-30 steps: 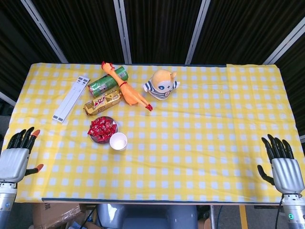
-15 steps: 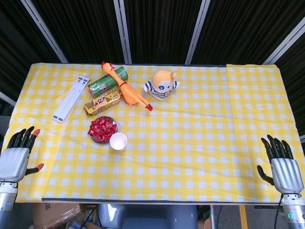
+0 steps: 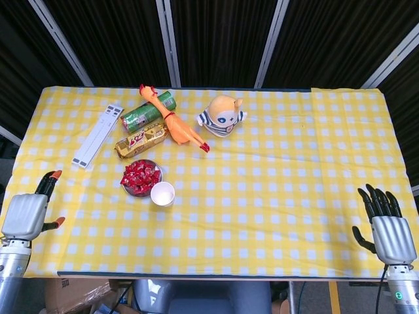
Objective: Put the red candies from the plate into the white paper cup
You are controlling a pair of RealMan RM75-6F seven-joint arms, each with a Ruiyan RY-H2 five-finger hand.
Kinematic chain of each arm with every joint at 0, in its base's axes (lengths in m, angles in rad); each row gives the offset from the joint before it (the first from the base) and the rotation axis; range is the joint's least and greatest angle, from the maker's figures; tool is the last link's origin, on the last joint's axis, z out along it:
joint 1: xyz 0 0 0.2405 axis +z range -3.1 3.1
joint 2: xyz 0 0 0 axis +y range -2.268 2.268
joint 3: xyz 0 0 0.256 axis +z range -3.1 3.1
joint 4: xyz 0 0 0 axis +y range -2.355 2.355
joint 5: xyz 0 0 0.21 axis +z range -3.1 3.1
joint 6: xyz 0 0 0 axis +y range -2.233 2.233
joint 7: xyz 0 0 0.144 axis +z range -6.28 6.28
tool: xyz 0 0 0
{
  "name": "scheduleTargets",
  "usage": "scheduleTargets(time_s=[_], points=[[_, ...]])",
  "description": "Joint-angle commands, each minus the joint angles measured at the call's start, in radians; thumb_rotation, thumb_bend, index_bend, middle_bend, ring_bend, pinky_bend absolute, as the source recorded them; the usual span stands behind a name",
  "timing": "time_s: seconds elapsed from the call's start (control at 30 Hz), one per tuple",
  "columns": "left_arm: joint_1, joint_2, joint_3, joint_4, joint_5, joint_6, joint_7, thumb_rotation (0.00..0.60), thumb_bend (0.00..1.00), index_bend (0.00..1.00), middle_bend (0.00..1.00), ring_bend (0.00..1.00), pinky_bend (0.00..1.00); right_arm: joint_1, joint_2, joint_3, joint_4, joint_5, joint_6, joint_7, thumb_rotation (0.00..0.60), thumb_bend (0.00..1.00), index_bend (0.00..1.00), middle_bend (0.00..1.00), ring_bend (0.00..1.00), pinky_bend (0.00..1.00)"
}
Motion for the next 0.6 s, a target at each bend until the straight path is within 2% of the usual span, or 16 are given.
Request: scheduleTargets(time_s=[0.03,0.23,0.33,0.43,0.6], points=[[-0.087,-0.024,-0.057,-0.003,-0.118,-0.110,0.061,0.600,0.10,0.08,0.25,0.90,0.94,0.002,0.003,0.000,-0.004,0.006,-0.008,0.009,0.600,0.41,0.00,0.00,0.00,0.00],[-0.246,-0.084,-0.125,0.038,-0.363,-0.285,0.182,0.600,0.11,0.15,0.23,0.91,0.95,0.006,0.011,0.000,-0.014,0.014,-0.022,0.019,0.600,0.41,0.00,0.00,0.00,0.00],[-0.327,-0.129,-0.147,0.091,-0.464,-0.333,0.244,0.600,0.17,0.17,0.22,0.91,0.95,0.007,0.013,0.002,-0.018,0.023,-0.029,0.026,0.600,0.41,0.00,0.00,0.00,0.00],[-0.389,-0.169,-0.154,0.146,-0.538,-0.359,0.291,0.600,0.25,0.14,0.19,0.92,0.95,0.009,0.016,0.004,-0.020,0.033,-0.038,0.034,0.600,0.41,0.00,0.00,0.00,0.00],[-0.474,-0.221,-0.148,0.218,-0.651,-0.413,0.349,0.600,0.27,0.10,0.14,0.92,0.95,0.011,0.019,0.006,-0.022,0.037,-0.041,0.051,0.600,0.41,0.00,0.00,0.00,0.00]])
